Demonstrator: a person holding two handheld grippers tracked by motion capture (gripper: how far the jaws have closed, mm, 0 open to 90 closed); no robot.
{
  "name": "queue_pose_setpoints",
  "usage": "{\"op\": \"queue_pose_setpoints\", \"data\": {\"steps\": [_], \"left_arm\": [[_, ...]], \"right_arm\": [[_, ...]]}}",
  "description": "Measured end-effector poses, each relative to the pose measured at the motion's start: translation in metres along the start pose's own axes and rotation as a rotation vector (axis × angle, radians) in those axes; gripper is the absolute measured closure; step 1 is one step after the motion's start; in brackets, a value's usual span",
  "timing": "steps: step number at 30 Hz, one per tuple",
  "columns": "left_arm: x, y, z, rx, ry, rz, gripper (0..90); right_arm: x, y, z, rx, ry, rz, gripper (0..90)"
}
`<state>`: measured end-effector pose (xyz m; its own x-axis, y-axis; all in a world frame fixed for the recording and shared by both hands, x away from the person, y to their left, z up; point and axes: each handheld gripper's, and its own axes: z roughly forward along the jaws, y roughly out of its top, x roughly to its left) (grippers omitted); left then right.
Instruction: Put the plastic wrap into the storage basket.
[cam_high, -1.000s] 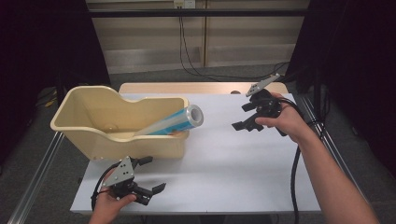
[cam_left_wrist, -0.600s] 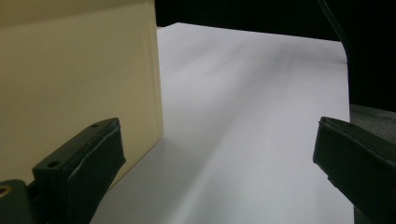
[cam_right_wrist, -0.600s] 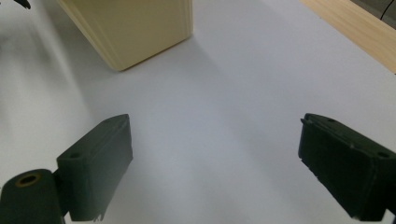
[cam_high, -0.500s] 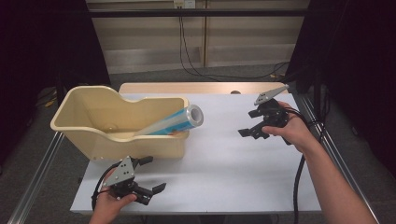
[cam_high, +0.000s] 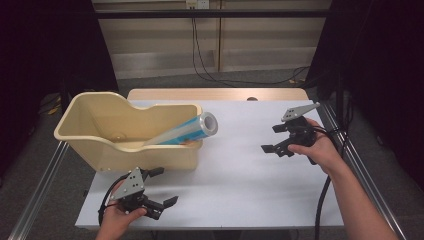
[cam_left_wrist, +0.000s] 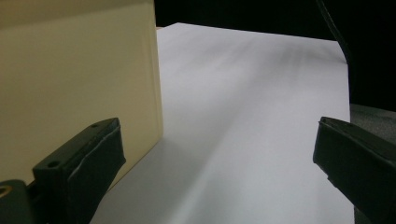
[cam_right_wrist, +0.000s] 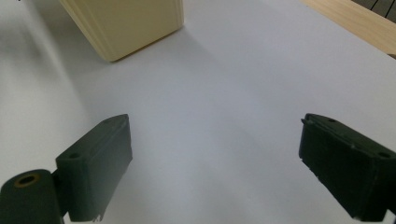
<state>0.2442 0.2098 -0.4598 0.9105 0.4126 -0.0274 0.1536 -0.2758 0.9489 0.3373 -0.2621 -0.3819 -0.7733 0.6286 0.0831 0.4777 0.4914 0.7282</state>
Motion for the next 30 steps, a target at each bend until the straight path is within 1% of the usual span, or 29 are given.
{"op": "queue_pose_setpoints", "data": {"steps": [6,8,10,15,17,23,28,30], "left_arm": [[0.000,0.000,0.000,0.000,0.000,0.005,1.8],[0.000,0.001,0.000,0.000,0.000,0.005,1.8],[0.000,0.001,0.000,0.000,0.001,0.005,1.8],[0.001,0.000,-0.001,0.002,0.006,0.010,1.8],[0.001,0.000,-0.001,-0.003,0.009,0.005,1.8],[0.000,0.001,-0.001,-0.005,0.007,0.004,1.8],[0.001,0.001,-0.001,0.000,0.011,0.010,1.8],[0.001,0.001,-0.001,-0.005,0.008,0.004,1.8]], "right_arm": [[0.000,-0.014,-0.003,-0.033,-0.009,0.016,9.2],[0.001,-0.018,-0.005,-0.039,-0.016,0.012,9.0],[0.002,-0.022,-0.006,-0.058,-0.014,0.014,9.0],[0.002,-0.032,-0.009,-0.063,-0.025,0.023,7.8],[0.002,-0.036,-0.011,-0.084,-0.031,0.028,8.3],[0.003,-0.048,-0.016,-0.104,-0.043,0.042,7.8],[0.007,-0.056,-0.020,-0.130,-0.066,0.031,8.0],[0.009,-0.059,-0.020,-0.134,-0.074,0.024,7.7]]}}
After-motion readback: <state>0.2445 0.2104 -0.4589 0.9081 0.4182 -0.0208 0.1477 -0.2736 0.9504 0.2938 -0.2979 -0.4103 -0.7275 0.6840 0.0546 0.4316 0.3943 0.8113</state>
